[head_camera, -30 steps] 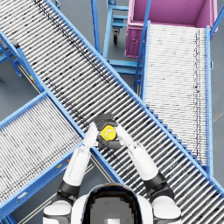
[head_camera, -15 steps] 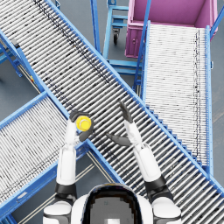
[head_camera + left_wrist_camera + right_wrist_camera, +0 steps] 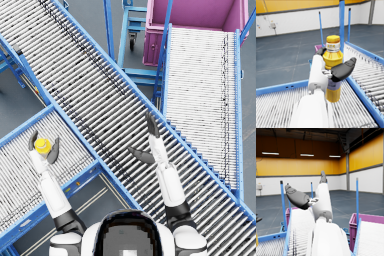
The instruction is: Pick up the oil and place it on the left assembly line, put the cola on the right, and keep Sprite still
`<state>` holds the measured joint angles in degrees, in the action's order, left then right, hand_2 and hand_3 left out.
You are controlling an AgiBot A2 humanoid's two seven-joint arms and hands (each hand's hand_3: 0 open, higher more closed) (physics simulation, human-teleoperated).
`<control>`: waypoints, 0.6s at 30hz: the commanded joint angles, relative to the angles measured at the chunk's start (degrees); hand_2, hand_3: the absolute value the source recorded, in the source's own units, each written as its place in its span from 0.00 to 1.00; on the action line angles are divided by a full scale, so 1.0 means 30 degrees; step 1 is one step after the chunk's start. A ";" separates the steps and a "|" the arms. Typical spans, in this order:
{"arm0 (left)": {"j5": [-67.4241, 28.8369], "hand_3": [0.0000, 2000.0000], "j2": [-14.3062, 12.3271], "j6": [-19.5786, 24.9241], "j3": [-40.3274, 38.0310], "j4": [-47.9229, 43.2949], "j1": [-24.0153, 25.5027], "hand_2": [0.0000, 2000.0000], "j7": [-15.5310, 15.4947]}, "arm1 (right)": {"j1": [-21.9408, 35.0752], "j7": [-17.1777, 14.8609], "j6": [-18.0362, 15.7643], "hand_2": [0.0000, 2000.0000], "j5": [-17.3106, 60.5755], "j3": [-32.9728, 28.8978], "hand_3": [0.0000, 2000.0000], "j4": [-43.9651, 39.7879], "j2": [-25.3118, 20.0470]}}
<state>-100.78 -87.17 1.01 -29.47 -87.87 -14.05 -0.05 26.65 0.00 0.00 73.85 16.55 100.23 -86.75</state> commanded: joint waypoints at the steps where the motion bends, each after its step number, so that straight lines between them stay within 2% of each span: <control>1: 0.0000 0.02 0.0650 -0.0095 -0.1684 0.1346 -0.0811 0.00 0.0005 | 0.0256 0.0000 0.0000 0.00 0.0000 -0.0073 0.00 0.0029 -0.0166; 3: -0.0002 0.00 0.1124 -0.0215 -0.2375 0.1498 -0.1276 0.00 0.0009 | 0.0120 0.0000 0.0001 0.00 0.0000 -0.0152 0.00 0.0123 -0.0168; 6: 0.0001 0.00 0.2030 -0.0291 -0.2906 0.0187 -0.1830 0.00 0.0014 | 0.0170 0.0000 0.0001 0.00 -0.0001 -0.0557 0.00 0.0027 -0.0289; 8: 0.0004 0.00 0.2449 -0.0313 -0.2345 -0.1228 -0.2078 0.00 0.0015 | 0.0229 0.0000 0.0001 0.00 -0.0001 -0.0929 0.00 0.0036 -0.0372; 9: 0.0006 0.00 0.3168 -0.0320 -0.1254 -0.2422 -0.2590 0.00 0.0015 | 0.0272 0.0000 0.0001 0.00 -0.0001 -0.1414 0.00 0.0068 -0.0407; 18: 0.0000 0.00 0.3357 -0.0335 0.1613 -0.3554 -0.2826 0.00 0.0016 | 0.0790 0.0000 0.0001 0.00 -0.0007 -0.4640 0.00 0.0014 -0.0594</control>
<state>-100.79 -77.76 0.00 -27.23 -97.58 -21.35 0.00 28.02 0.00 0.00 73.83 5.17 100.05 -88.47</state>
